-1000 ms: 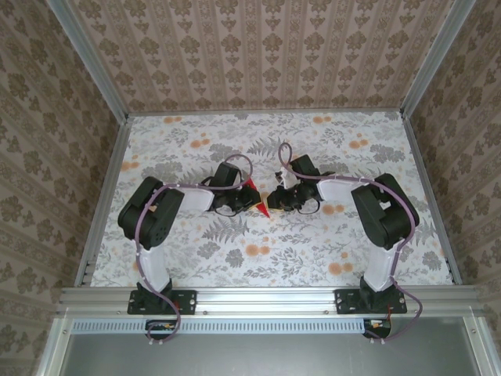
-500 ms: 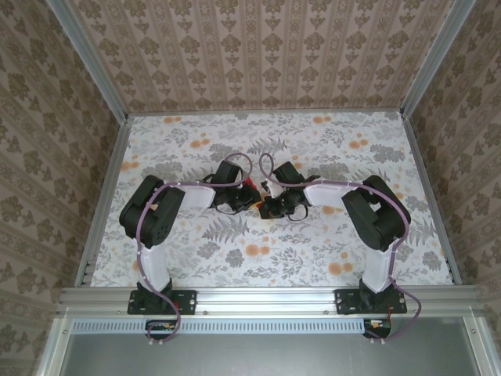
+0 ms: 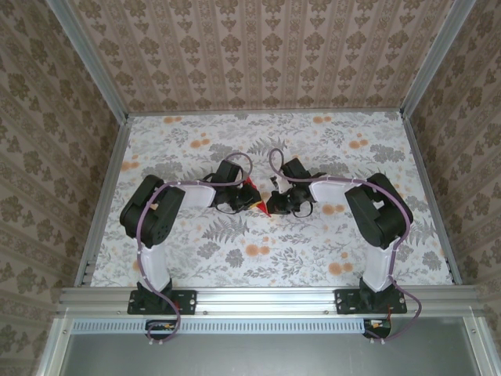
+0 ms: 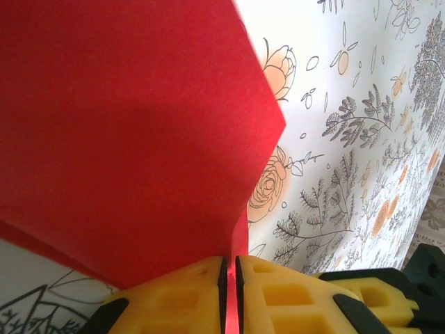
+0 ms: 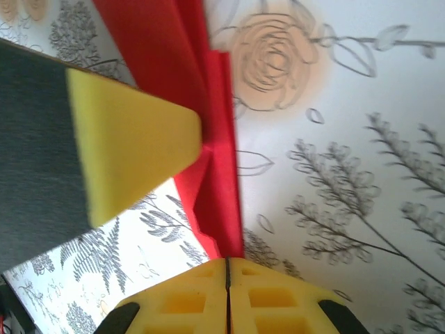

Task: Fold a paper plane with a square sheet of paper (pick it up from the middle)
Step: Fold the wing for the fifth time at the center of the table.

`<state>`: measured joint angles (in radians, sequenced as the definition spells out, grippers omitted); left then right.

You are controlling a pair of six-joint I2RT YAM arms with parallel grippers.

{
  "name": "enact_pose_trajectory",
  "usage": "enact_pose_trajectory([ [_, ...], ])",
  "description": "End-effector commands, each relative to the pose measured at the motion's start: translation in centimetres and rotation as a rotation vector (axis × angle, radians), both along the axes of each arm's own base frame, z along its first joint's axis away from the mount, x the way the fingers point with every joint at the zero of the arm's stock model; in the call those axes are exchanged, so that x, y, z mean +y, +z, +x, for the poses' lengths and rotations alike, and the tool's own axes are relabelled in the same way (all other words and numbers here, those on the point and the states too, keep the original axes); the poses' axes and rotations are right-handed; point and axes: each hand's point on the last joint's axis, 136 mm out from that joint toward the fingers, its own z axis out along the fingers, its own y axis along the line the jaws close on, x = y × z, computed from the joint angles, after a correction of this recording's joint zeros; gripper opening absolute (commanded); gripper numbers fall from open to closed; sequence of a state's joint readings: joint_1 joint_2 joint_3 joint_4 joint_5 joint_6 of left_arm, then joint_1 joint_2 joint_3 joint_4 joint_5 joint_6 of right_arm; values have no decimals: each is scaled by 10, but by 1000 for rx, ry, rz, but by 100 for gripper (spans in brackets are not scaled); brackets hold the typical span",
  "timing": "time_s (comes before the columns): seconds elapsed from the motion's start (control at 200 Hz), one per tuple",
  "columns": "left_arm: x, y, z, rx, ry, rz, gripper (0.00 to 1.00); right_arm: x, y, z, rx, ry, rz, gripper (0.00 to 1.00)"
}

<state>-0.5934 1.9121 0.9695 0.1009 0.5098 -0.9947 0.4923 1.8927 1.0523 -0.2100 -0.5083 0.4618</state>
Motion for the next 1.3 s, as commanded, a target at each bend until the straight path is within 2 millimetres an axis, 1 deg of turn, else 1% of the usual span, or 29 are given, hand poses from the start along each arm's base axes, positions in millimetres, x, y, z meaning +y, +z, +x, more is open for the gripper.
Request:
enact_pose_trajectory([
  [0.0, 39, -58, -21, 154, 66, 189, 15, 0, -3, -9, 68, -15, 26, 9],
  [0.1, 38, -57, -21, 154, 67, 186, 15, 10, 18, -4, 39, 0, 90, 9],
  [0.195, 38, -57, -20, 153, 67, 186, 15, 16, 29, -1, 19, 15, 117, 9],
  [0.435, 38, -56, -20, 154, 69, 184, 15, 23, 23, -3, 24, 38, 117, 9],
  [0.605, 38, -56, -20, 155, 67, 185, 15, 27, 25, -1, 12, 45, 127, 9],
  [0.685, 39, -56, -20, 156, 67, 186, 15, 28, 21, 0, 22, 54, 118, 9],
  [0.845, 39, -56, -20, 159, 67, 187, 15, 27, 7, 0, 50, 58, 81, 9],
  [0.975, 39, -57, -21, 162, 70, 192, 15, 19, -3, -1, 69, 48, 32, 9],
  [1.065, 40, -57, -21, 165, 70, 194, 15, 11, -13, -4, 87, 34, -18, 9],
  [1.295, 43, -59, -21, 166, 75, 200, 15, -4, -25, -12, 132, 20, -66, 9],
])
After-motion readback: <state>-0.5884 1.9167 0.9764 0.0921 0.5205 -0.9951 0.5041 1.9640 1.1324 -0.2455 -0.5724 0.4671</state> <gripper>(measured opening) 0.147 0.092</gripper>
